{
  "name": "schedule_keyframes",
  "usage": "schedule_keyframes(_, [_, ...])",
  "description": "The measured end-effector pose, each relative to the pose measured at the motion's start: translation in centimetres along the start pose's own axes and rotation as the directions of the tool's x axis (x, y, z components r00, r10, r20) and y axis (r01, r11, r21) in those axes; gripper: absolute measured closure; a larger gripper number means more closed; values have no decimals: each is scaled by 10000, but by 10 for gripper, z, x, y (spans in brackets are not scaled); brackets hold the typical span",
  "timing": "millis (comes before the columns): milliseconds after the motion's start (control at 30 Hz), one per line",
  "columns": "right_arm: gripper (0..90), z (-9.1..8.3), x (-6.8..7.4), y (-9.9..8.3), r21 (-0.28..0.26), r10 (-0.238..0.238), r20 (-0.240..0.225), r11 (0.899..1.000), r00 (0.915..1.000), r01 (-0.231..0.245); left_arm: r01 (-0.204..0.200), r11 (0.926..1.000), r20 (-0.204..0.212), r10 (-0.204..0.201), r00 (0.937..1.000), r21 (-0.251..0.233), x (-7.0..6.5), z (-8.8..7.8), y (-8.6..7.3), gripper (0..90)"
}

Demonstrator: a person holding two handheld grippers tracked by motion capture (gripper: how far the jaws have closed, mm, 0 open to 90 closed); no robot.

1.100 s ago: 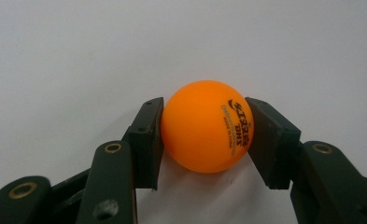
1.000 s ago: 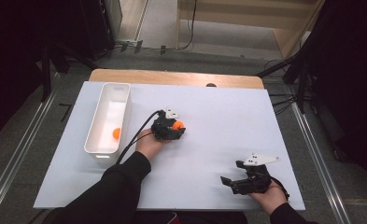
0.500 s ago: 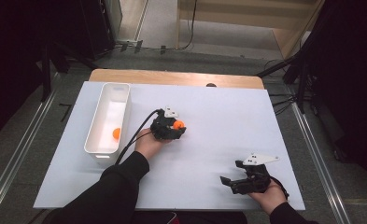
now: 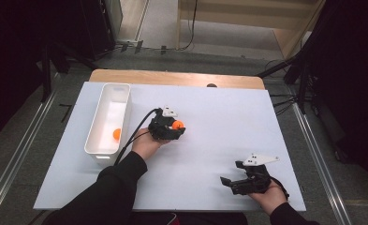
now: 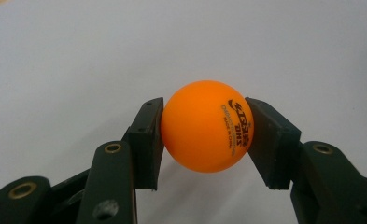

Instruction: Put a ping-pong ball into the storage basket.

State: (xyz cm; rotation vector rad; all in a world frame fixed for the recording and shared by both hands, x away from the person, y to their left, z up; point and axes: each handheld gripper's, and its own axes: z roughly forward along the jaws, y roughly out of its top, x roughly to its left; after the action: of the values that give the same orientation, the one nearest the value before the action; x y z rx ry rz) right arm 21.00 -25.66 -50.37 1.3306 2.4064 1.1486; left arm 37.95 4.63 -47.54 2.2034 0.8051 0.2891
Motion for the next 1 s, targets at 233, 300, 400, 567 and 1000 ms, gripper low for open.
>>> schedule_keyframes(233, [78,0,0,0,19,-19,9,10000,10000,19,-6,10000,114,7,9999,-74,-2,-6,2,501])
schedule_keyframes(300, [78,0,0,0,17,-16,7,10000,10000,16,-97,9999,121,98,9999,-63,-3,-8,3,501])
schedule_keyframes(400, [78,0,0,0,46,-40,7,10000,10000,40,-65,10000,240,66,9997,-67,-5,-11,4,501])
schedule_keyframes(567, [78,0,0,0,43,-69,-2,10000,10000,69,-56,10000,363,57,9993,-28,-5,-16,5,501])
schedule_keyframes(1000, [78,1,1,1,78,-36,-29,10000,10000,36,64,10000,540,-63,9985,-13,-2,-30,10,501])
